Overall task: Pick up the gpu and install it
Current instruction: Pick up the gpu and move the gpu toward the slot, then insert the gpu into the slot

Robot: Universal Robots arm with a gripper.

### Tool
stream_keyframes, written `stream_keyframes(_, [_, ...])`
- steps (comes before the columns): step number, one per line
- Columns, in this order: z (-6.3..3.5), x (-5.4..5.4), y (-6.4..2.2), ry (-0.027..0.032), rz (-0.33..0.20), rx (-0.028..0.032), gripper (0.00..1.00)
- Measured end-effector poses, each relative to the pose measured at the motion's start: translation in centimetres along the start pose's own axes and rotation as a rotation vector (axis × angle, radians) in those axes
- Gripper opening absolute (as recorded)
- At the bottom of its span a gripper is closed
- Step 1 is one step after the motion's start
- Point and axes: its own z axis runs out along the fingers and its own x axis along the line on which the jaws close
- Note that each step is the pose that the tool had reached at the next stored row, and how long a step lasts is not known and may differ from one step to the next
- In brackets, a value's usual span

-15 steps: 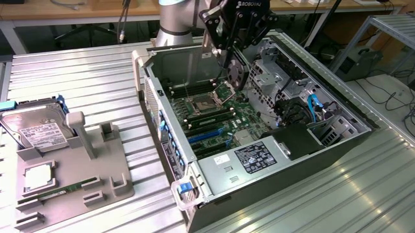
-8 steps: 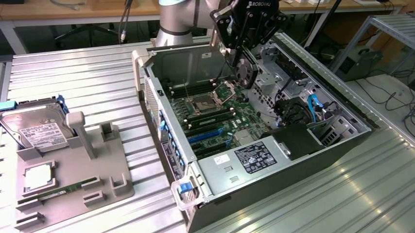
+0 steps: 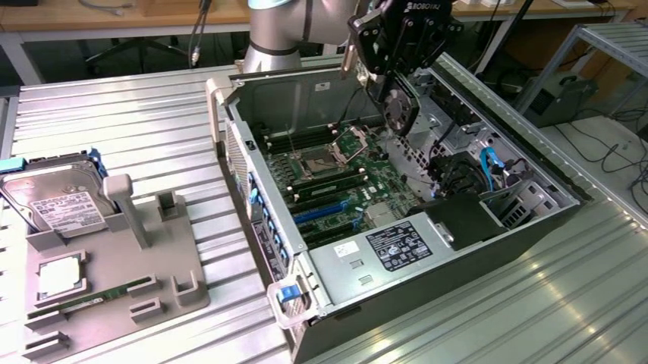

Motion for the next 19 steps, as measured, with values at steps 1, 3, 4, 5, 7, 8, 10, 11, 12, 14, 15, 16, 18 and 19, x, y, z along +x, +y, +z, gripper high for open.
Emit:
stream_keyframes(1, [0.01,-0.22,0.01,0.0000,0.000,0.0000,0.27])
stream_keyframes(3, [0.02,-0.60,0.02,-0.0001,0.000,-0.0001,0.27])
stream_keyframes(4, [0.02,-0.63,0.03,0.0000,0.000,0.0000,0.27])
stream_keyframes(5, [0.02,-0.63,0.03,-0.0001,0.000,0.0000,0.27])
stream_keyframes(7, [0.02,-0.63,0.03,0.0000,0.000,0.0000,0.27])
stream_keyframes(8, [0.02,-0.63,0.03,0.0000,0.000,0.0000,0.27])
stream_keyframes(10, [0.02,-0.63,0.03,-0.0001,0.000,0.0000,0.27])
stream_keyframes(11, [0.02,-0.63,0.03,0.0000,0.000,-0.0001,0.27])
stream_keyframes(12, [0.02,-0.63,0.03,0.0000,0.000,0.0000,0.27])
stream_keyframes(14, [0.02,-0.63,0.03,-0.0001,0.000,-0.0001,0.27])
stream_keyframes(15, [0.02,-0.63,0.03,0.0000,0.000,-0.0001,0.27])
stream_keyframes(16, [0.02,-0.63,0.03,0.0000,0.000,0.0000,0.27])
stream_keyframes(18, [0.02,-0.63,0.03,0.0000,-0.003,0.0000,0.27])
stream_keyframes(19, [0.02,-0.63,0.03,0.0000,-0.007,-0.0001,0.27])
